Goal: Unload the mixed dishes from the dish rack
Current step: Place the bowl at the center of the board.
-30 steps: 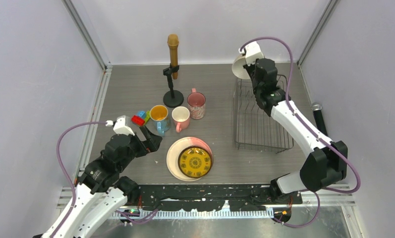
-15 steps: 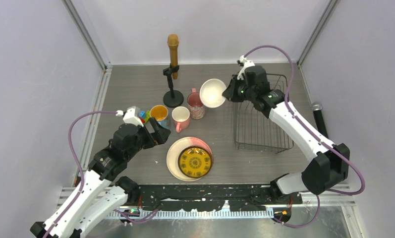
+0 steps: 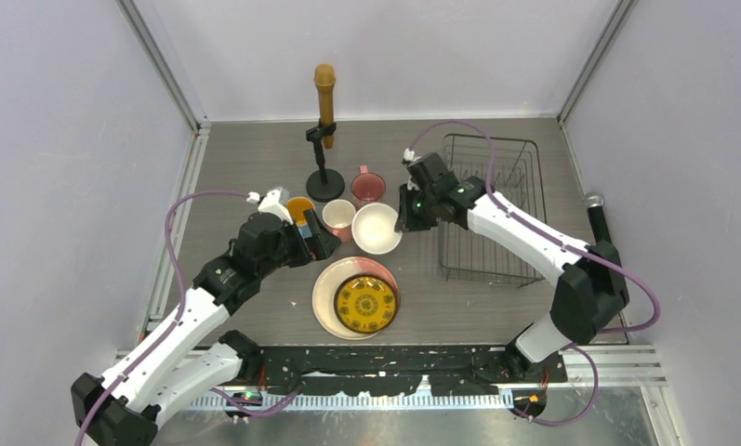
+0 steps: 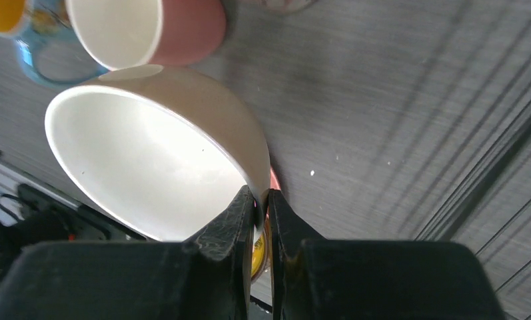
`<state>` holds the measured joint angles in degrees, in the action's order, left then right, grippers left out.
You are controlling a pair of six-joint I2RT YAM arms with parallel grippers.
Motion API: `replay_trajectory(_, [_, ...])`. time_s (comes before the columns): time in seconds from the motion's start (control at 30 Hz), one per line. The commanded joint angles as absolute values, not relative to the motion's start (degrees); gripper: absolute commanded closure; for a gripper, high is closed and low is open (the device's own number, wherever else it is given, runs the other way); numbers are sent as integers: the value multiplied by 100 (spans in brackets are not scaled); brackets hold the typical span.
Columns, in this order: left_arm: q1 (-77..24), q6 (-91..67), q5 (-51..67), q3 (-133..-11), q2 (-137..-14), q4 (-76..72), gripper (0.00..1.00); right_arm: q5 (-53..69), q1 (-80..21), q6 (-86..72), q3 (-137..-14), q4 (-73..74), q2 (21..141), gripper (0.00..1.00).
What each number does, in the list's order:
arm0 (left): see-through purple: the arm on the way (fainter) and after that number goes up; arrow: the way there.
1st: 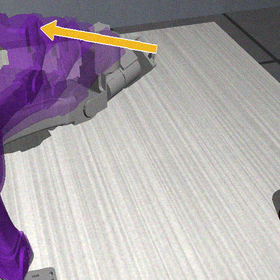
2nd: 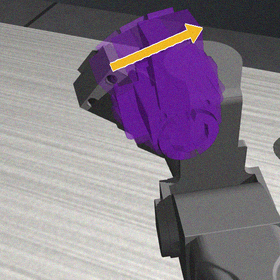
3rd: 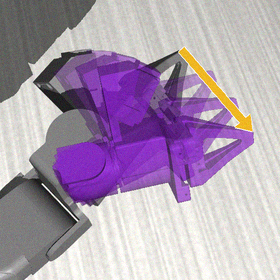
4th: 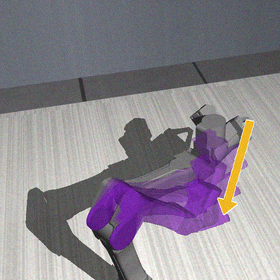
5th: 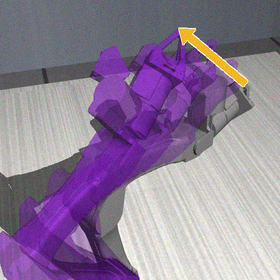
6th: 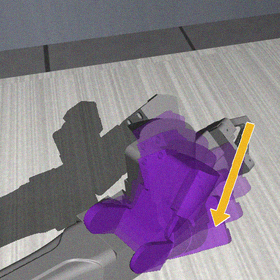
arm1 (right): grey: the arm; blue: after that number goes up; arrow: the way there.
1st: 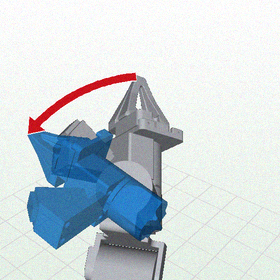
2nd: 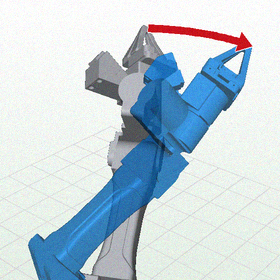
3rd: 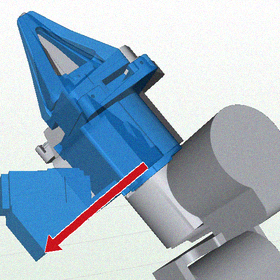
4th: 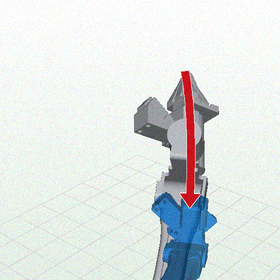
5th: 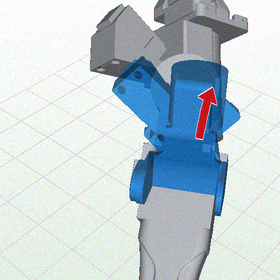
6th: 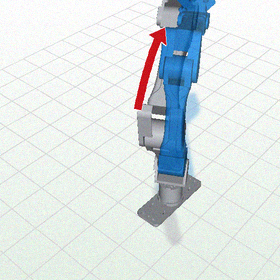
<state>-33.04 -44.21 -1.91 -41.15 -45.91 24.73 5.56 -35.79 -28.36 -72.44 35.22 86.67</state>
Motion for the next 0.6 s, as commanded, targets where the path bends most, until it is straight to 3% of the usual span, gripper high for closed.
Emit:
replay_trajectory(0.0, [-3313,-4418,-26,-4364,-4749,1973,1,489,-3964,-2691,-7701,3685,8931,100])
replay_trajectory(0.2, [-3313,-4403,-128,-4410,-5171,1909,1,741,-4202,-2616,-7828,3591,9168,100])
replay_trajectory(0.57, [-3313,-4184,-86,-4650,-6057,1989,26,1065,-4367,-2584,-8042,3611,9268,100])
